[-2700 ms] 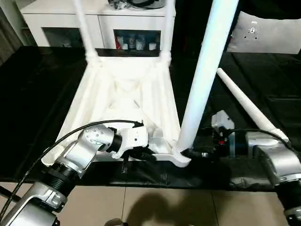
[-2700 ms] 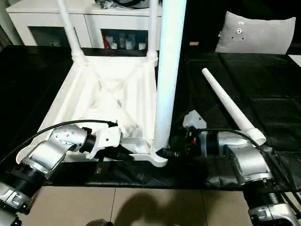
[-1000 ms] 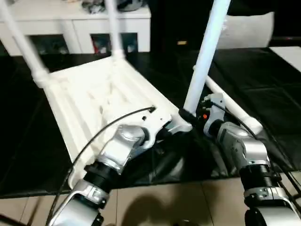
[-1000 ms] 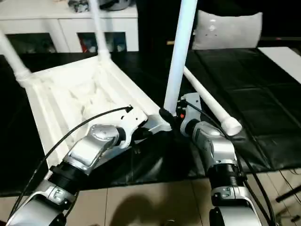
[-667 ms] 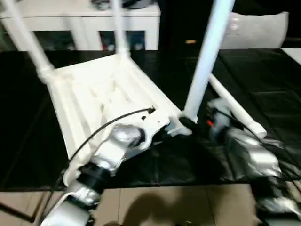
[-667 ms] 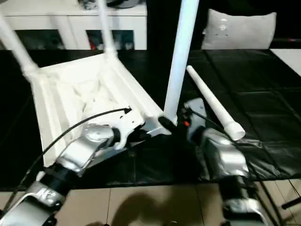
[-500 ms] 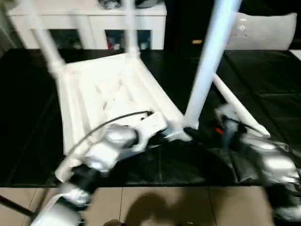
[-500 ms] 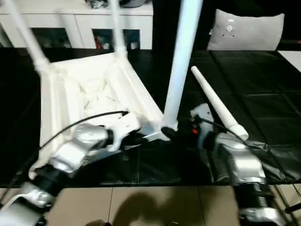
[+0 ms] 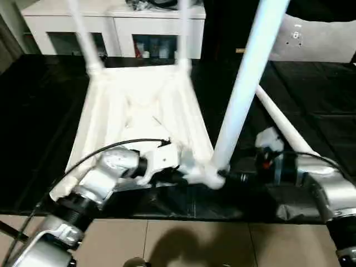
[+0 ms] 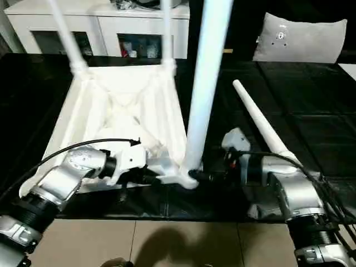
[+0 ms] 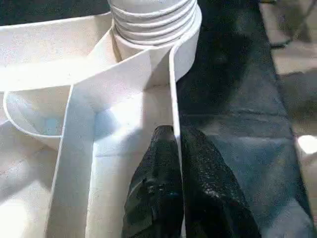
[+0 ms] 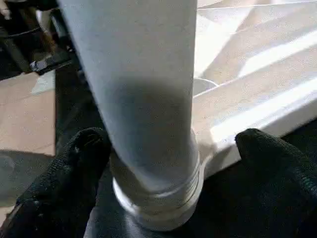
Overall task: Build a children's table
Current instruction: Rotate leg to tighten
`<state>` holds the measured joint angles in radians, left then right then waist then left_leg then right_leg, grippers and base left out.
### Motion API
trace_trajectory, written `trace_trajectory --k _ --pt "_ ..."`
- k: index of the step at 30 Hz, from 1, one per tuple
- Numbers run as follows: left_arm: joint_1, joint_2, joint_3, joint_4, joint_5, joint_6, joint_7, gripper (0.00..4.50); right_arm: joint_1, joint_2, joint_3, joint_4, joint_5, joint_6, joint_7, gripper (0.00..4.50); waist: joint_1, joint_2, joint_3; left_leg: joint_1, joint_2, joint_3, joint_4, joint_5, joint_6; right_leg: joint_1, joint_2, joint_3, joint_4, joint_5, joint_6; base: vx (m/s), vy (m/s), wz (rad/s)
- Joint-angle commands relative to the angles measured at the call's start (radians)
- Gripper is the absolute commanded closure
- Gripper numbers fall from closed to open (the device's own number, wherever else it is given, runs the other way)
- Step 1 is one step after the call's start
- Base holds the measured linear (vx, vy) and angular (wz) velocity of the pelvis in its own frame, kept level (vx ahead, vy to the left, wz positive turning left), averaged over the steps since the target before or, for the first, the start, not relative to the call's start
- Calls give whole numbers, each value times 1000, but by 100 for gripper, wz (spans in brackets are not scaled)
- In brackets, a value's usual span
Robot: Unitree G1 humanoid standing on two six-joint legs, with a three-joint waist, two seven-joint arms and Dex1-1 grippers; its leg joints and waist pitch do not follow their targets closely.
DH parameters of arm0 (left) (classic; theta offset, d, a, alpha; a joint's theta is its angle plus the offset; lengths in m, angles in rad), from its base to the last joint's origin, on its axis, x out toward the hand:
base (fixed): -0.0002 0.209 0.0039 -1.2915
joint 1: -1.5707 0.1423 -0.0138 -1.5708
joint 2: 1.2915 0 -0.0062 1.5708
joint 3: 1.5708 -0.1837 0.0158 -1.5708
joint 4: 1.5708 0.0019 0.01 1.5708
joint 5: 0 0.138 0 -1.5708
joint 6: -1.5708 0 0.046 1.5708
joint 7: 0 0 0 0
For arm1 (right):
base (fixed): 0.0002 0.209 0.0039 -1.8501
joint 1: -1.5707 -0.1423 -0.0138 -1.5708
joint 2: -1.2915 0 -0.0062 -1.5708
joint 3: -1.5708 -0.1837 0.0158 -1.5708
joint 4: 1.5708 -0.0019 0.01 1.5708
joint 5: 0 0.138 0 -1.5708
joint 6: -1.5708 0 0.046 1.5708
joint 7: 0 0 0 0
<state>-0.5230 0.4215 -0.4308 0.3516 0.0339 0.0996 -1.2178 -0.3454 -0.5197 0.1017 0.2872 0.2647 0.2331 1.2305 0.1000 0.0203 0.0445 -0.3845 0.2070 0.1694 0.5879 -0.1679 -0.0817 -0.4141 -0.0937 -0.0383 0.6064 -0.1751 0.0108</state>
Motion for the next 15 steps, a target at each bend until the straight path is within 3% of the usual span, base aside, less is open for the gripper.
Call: trace_trajectory --k 1,4,7,15 --pt "-8 3 -45 -17 11 -32 -54 450 -13 -6 19 6 -9 -8 22 3 -4 -13 -62 16 15 10 -69 -235 51 50 -29 21 -67 -197 -225 0 0 0" --pt "-11 5 -48 -13 7 -39 -58 450 -20 1 32 18 4 19 36 3 -3 -15 -63 16 14 10 -68 -231 51 50 -30 22 -65 -190 -226 0 0 0" --pt "-12 6 -49 -13 6 -41 -64 450 -25 4 43 22 11 47 52 41 -2 -15 -64 15 14 10 -67 -223 52 51 -29 21 -64 -189 -226 0 0 0" --pt "-10 5 -46 -6 10 -51 -72 450 -30 3 73 33 -4 32 81 120 -2 -16 -66 15 14 11 -65 -208 56 52 -29 21 -62 -170 -232 0 0 0"
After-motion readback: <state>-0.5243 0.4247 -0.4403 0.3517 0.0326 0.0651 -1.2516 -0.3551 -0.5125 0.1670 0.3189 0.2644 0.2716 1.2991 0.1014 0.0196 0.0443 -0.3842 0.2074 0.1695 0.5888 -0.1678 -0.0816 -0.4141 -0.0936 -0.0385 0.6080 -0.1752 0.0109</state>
